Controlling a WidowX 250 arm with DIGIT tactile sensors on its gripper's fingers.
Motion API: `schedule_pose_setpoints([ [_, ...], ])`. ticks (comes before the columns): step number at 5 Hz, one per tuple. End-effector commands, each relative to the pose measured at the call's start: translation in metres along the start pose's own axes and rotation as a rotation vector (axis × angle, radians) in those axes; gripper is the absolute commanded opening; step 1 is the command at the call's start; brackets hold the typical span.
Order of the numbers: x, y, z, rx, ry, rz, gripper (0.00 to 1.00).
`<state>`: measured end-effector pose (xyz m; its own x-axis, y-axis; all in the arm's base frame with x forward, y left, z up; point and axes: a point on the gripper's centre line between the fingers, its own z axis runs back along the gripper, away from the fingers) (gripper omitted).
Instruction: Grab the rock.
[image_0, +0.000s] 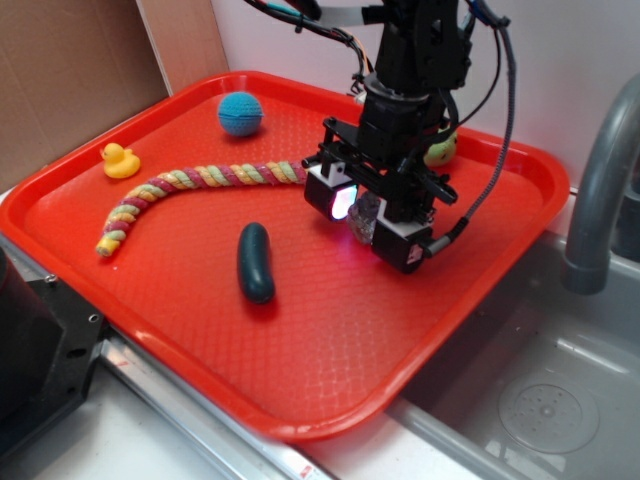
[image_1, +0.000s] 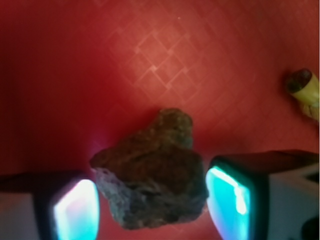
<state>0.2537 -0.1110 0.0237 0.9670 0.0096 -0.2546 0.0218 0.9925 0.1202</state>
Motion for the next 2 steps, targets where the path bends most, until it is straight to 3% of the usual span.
schedule_pose_setpoints([
  [1,-0.01,0.008,0.06,-0.063,-0.175,-0.034,0.0],
  [2,-0.029,0.011,0.106,-0.122,-0.414,-0.043,0.0],
])
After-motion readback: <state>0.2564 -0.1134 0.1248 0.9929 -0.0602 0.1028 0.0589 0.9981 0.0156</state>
